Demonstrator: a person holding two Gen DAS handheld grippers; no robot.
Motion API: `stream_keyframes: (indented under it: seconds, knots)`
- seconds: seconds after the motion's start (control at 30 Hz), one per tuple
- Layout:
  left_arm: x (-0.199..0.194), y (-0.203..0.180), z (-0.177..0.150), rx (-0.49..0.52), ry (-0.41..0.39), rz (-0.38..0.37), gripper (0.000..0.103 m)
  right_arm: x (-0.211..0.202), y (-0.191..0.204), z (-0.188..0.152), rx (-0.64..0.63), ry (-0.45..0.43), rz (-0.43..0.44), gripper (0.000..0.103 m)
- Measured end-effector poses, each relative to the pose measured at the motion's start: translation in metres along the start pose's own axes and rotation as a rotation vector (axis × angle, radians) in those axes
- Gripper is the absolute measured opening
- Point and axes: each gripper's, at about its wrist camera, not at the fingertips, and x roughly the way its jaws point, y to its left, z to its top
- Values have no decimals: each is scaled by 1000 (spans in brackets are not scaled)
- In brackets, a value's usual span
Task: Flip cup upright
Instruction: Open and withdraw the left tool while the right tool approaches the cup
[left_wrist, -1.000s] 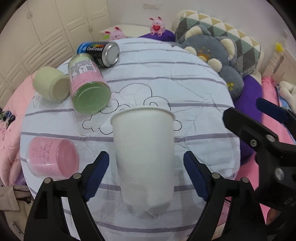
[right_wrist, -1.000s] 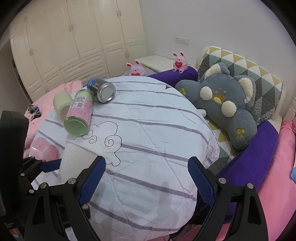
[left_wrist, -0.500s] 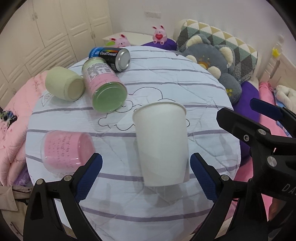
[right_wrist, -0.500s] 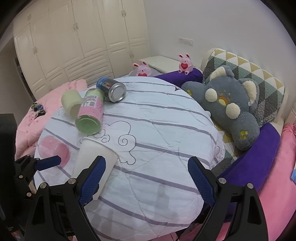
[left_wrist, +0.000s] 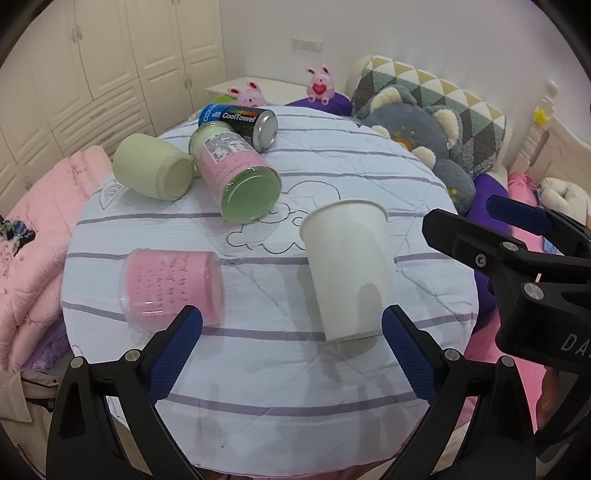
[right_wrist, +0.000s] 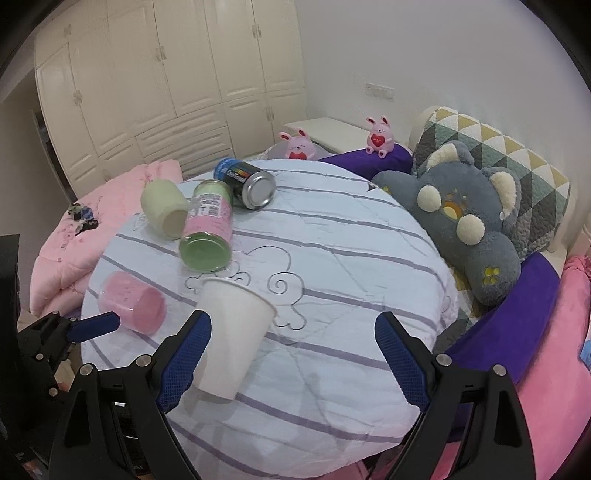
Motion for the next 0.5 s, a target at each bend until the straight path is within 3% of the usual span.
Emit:
stream_keyframes:
  seconds: [0.5]
  knots:
    - [7,19,-10,-19,19,-22,100,28,11,-4,101,129,62,92]
